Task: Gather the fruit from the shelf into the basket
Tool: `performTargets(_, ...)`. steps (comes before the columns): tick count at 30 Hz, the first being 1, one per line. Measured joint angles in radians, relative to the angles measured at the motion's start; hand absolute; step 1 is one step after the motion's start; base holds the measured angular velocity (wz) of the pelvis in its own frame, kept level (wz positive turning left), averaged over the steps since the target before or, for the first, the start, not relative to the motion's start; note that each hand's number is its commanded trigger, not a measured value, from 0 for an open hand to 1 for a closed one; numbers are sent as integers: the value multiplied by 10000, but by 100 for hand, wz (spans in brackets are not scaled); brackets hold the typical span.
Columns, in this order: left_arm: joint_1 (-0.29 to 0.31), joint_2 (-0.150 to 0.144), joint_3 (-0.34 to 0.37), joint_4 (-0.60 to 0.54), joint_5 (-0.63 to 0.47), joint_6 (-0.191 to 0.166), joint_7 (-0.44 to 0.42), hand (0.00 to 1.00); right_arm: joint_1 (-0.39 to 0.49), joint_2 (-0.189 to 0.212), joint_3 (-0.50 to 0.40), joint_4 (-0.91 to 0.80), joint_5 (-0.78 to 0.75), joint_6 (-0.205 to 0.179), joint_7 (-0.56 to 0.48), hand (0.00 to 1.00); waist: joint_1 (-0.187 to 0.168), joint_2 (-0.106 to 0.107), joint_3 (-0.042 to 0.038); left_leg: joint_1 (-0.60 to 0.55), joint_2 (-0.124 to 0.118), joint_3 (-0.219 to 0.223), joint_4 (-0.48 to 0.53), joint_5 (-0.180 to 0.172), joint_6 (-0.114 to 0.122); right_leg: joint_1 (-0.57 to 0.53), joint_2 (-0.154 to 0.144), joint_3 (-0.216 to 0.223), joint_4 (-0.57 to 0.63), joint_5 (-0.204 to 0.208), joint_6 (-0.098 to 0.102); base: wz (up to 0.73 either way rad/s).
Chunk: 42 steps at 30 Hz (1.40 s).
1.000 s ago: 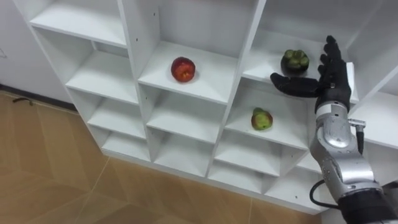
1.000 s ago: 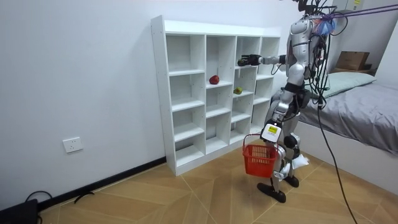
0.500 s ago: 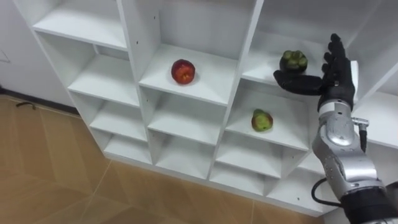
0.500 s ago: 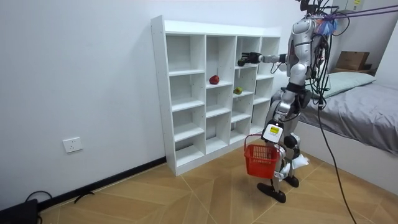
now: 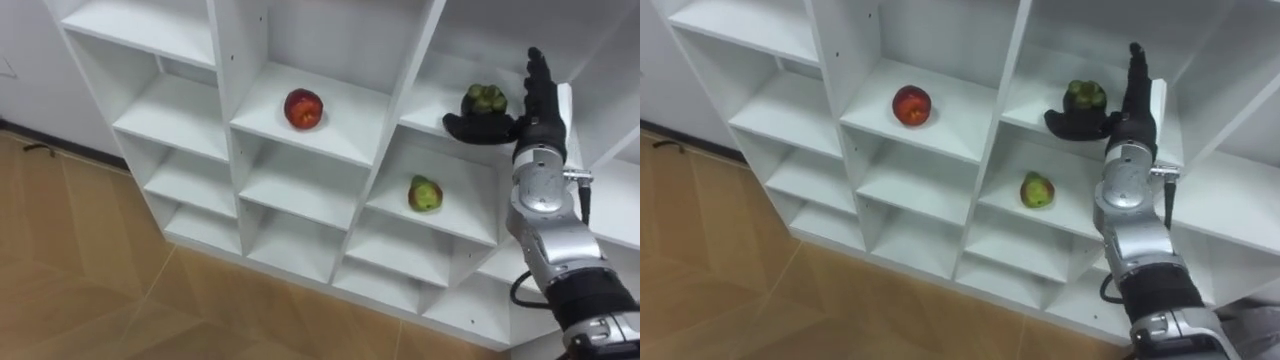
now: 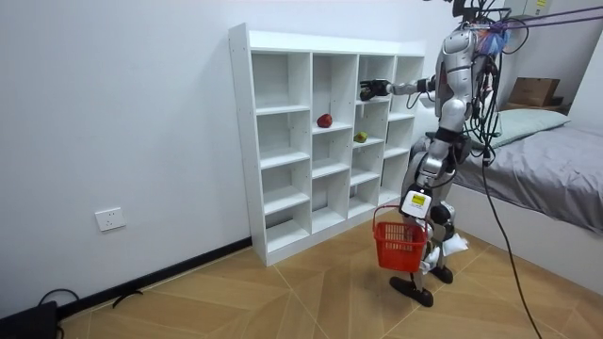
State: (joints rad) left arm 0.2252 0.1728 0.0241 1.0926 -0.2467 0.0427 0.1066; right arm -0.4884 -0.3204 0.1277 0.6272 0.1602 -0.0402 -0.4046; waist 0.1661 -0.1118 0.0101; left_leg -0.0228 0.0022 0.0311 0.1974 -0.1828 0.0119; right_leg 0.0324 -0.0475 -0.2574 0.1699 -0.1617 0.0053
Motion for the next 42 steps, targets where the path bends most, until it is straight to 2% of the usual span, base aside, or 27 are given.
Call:
performTargets(2,0,11,-102,-18,1,0,3,100,-29,-22,56,8,-52,-1,-6,0,17,-24,19,-3,0,-3,1,0,0,1,0,-5,-2,0,0,0)
performTargets(6,-25,24,-101,-35,5,3,4,100,-29,-22,62,21,-134,-2,-9,0,51,-53,114,-27,-1,-15,0,-1,-2,0,-1,-18,0,0,0,0)
performTargets(11,-24,26,-99,-87,25,21,3,100,-29,-28,60,24,-139,-2,-48,0,50,-47,112,-114,4,-19,12,2,-8,-96,5,-19,9,6,-10,0)
performTargets(12,-24,26,-99,-119,25,23,3,100,-29,-31,59,24,-138,-2,-96,50,47,-45,108,-177,4,-19,44,8,-12,-145,5,-19,8,14,-22,0)
performTargets(13,-25,26,-100,-125,25,23,3,100,-28,-32,59,24,-139,-2,-106,86,46,-43,108,-183,4,-19,61,8,-11,-156,6,-19,6,16,-25,0)
performTargets(14,-23,26,-99,-124,25,30,7,100,-28,-32,59,25,-138,-2,-111,100,42,-32,103,-181,5,-19,64,8,-11,-162,8,-19,5,17,-25,0)
performTargets(19,-26,27,-102,-124,20,58,9,100,-32,-43,60,178,-150,-17,-103,100,44,-16,88,-173,14,-31,63,10,-15,-161,12,-26,4,17,-26,0)
performTargets(25,-25,36,-101,-122,21,228,5,100,-413,-131,53,749,-692,-9,-211,100,44,9,-19,-142,14,-30,61,11,-15,-137,15,-26,-1,18,-27,0)
performTargets(29,-24,36,-102,-123,21,230,9,100,-427,-256,58,754,-784,-5,-179,100,67,10,-22,-115,14,-31,50,12,-16,-119,15,-27,-1,18,-27,0)
performTargets(39,-56,36,-90,-338,15,227,175,100,-430,-272,68,746,-794,-4,180,100,63,-64,-16,-21,20,54,-48,13,-17,-108,18,74,0,17,-26,-1)
performTargets(42,-292,39,-92,-380,-142,222,172,100,-429,-305,71,746,-1009,-4,269,100,64,-133,25,-19,19,68,-50,15,-15,-113,16,77,-2,17,-26,0)
